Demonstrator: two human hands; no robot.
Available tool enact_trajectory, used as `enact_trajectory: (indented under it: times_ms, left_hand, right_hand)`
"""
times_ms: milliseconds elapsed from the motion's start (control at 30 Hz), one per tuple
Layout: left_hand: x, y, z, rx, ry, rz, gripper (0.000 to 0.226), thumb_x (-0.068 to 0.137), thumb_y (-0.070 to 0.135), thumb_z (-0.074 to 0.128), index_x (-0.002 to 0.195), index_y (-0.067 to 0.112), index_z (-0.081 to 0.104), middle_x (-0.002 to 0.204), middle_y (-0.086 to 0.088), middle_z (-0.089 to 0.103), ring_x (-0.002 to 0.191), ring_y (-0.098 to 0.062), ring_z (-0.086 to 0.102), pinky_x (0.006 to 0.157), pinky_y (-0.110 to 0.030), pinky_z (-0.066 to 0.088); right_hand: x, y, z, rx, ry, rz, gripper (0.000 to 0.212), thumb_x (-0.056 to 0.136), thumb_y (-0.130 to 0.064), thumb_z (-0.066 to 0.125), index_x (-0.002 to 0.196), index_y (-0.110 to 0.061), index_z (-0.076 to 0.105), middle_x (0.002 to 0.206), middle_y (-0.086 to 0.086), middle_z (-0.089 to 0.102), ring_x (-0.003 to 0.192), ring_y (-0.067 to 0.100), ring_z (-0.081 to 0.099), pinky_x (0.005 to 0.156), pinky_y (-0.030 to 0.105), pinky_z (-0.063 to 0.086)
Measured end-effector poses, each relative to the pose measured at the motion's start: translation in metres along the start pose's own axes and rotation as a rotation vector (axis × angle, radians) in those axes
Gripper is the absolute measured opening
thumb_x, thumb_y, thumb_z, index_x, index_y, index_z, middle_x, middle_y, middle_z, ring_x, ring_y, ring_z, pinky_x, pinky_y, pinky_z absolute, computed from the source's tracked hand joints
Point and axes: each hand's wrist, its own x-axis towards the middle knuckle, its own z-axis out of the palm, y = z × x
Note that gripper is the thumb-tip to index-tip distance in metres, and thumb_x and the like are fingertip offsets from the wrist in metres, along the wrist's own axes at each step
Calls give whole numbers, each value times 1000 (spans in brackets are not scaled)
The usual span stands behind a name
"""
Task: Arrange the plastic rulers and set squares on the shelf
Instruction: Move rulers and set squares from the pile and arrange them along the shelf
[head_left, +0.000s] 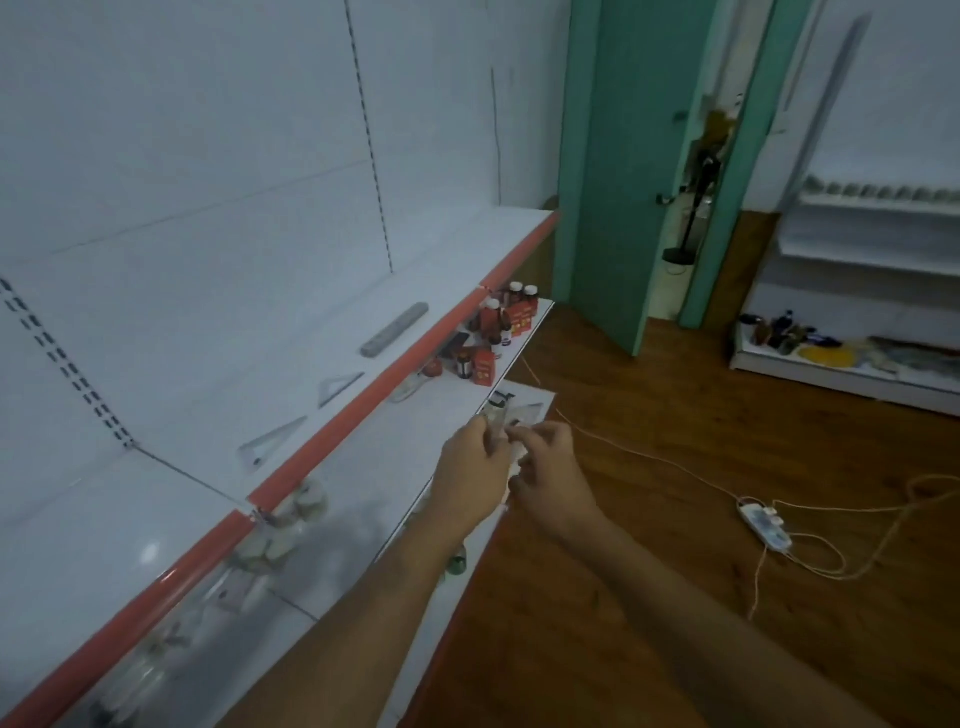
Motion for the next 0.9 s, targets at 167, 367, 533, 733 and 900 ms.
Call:
enact_trajectory:
  times_ms: [167, 367, 533, 733, 900]
  left_hand:
    - [47, 3, 18, 118, -6, 10, 11, 98, 27, 49, 92, 19, 50, 81, 2, 55, 83, -18, 62, 86, -38, 56]
    - [113, -7, 13, 167, -9, 17, 13, 98, 33, 48, 97, 21, 52, 91, 1, 60, 89, -17, 63, 88, -39, 56]
    - [150, -18, -6, 48, 10, -36, 26, 101, 31, 41, 110, 11, 54, 88, -1, 57, 90, -22, 64, 82, -34, 53]
    - [184, -41, -35, -56, 168, -120, 22, 100, 31, 43, 96, 11, 51, 85, -7, 56, 81, -21, 56, 71, -28, 44]
    - [206, -83, -71, -41, 417, -288, 31, 96, 38, 47, 72, 20, 39, 70, 3, 49, 67, -18, 48, 63, -34, 36]
  right_hand:
    - [35, 23, -29, -403, 172, -156, 35, 89, -21, 62, 121, -34, 58, 118, 6, 48, 94, 17, 52, 74, 31, 53]
    - [97, 30, -50, -708, 140, -214, 30, 87, -33, 64, 116, -41, 62, 141, 3, 42, 134, 26, 35, 107, 44, 30]
    - [144, 24, -40, -618, 35, -421, 29, 85, -17, 69, 113, -22, 68, 109, 2, 65, 97, 18, 63, 75, 25, 51]
    - [205, 28, -2, -434, -28, -501, 28, 89, -18, 64, 116, -20, 67, 119, 2, 64, 102, 17, 63, 78, 26, 56]
    - [272, 29, 37, -188, -118, -505, 25, 96, -22, 53, 117, -16, 65, 120, 4, 59, 104, 17, 57, 84, 26, 50]
